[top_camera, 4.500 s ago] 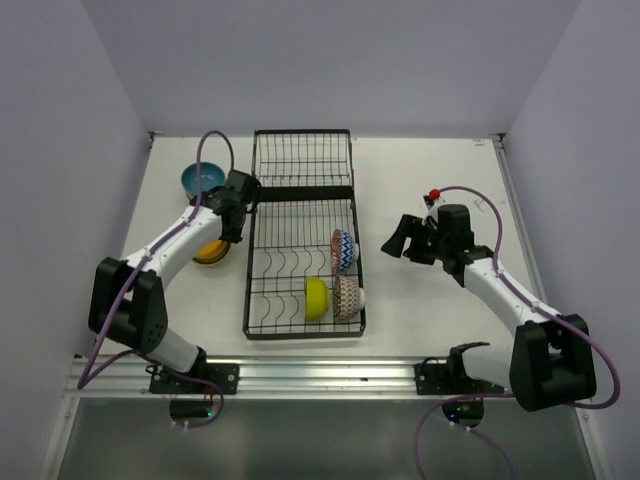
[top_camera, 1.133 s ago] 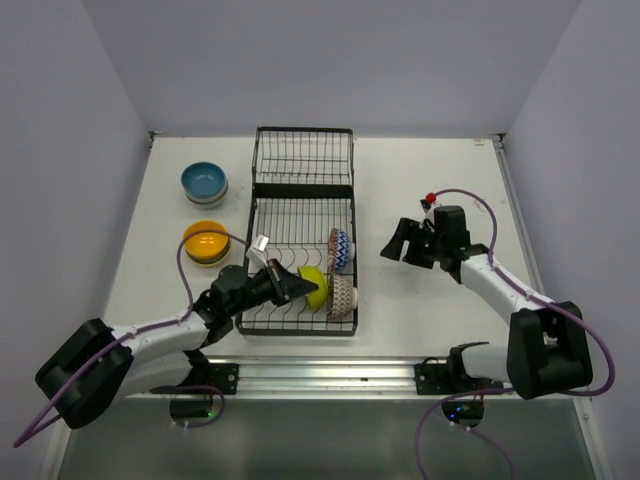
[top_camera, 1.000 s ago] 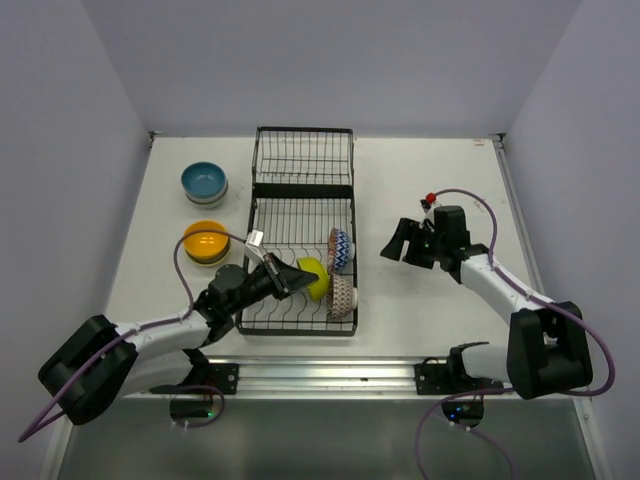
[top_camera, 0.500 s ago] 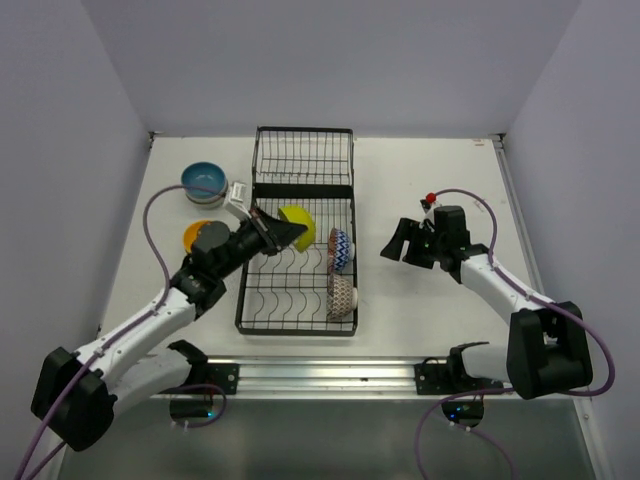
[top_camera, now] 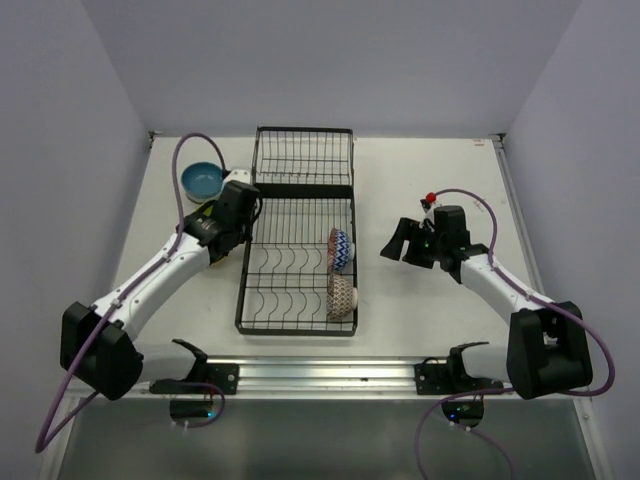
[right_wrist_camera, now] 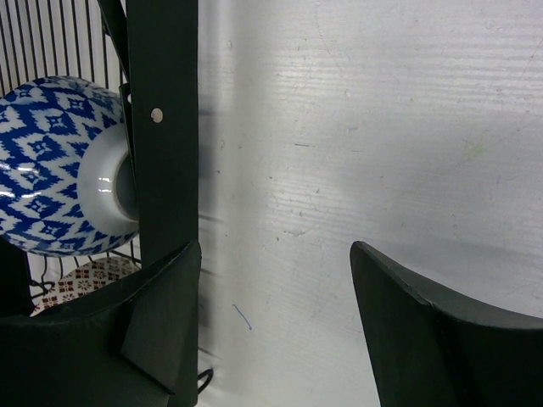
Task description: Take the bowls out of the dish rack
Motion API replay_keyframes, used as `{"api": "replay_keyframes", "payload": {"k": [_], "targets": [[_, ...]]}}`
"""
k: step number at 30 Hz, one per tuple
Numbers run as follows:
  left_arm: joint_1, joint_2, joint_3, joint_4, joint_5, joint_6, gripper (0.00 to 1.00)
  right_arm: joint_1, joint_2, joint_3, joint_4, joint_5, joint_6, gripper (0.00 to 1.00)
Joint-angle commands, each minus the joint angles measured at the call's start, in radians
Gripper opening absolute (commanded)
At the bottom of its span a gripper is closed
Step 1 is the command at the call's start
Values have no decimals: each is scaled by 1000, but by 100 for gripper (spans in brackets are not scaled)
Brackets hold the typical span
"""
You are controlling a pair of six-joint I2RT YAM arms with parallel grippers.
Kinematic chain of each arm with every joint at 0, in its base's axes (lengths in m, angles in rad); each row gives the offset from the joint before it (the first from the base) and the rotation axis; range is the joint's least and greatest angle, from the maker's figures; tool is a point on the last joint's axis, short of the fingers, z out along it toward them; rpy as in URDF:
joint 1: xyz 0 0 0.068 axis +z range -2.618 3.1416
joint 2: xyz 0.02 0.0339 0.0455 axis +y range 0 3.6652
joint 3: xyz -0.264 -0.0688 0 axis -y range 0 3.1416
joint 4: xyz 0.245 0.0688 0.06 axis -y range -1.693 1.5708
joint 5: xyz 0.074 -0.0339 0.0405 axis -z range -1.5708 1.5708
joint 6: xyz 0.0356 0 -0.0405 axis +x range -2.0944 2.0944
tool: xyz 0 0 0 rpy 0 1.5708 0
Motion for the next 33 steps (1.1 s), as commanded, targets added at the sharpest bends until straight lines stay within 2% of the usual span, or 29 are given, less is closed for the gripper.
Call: {"api": "replay_keyframes", "payload": {"k": [1, 6, 10, 25, 32, 33], "targets": [[20, 9, -25, -130, -139, 94, 0, 1, -13, 16, 29, -2, -4, 75], [23, 83, -22, -131, -211, 100, 0, 2, -20, 12, 31, -3, -2, 75], [42, 132, -10, -127, -216, 114, 0, 2, -20, 12, 31, -3, -2, 75], [86, 227, 58, -27, -115, 193, 0, 5, -6, 16, 28, 4, -5, 75], [88, 269, 79, -48, -62, 192, 0, 7, 3, 18, 28, 7, -7, 75], [88, 269, 72, -53, -69, 189, 6, 7, 1, 19, 28, 6, -7, 75]]}}
